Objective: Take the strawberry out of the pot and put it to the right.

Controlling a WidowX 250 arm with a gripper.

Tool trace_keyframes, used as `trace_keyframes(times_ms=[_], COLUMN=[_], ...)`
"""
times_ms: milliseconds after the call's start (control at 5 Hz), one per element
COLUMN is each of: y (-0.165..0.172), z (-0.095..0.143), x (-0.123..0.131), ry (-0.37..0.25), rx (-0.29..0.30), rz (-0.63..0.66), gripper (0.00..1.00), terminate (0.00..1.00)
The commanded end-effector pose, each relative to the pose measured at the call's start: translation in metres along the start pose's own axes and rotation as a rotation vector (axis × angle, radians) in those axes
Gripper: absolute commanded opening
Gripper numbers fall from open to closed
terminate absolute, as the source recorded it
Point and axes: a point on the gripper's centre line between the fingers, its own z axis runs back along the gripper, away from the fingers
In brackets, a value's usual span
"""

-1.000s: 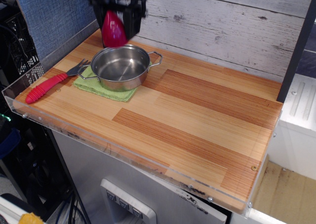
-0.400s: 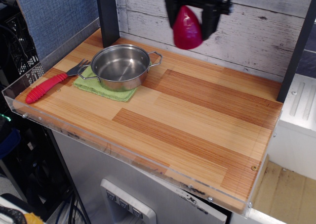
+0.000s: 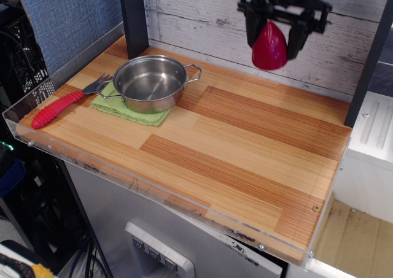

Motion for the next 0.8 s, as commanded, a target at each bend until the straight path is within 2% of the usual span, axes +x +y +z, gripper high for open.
trace_keyframes(times_ms=[0,200,400,600], y=[-0.014,-0.015,-0.014,-0.015], z=[-0.005,-0.015,-0.022,-0.022], x=[0.006,-0.016,-0.023,-0.023], ry=[-0.013,0.007,0.031,0.024], rx=[0.028,0.053,0.051,0.021], rz=[-0.032,-0.089,-0.124,-0.155], gripper=[0.0,0.0,0.0,0.0], terminate=[0.0,0.0,0.0,0.0])
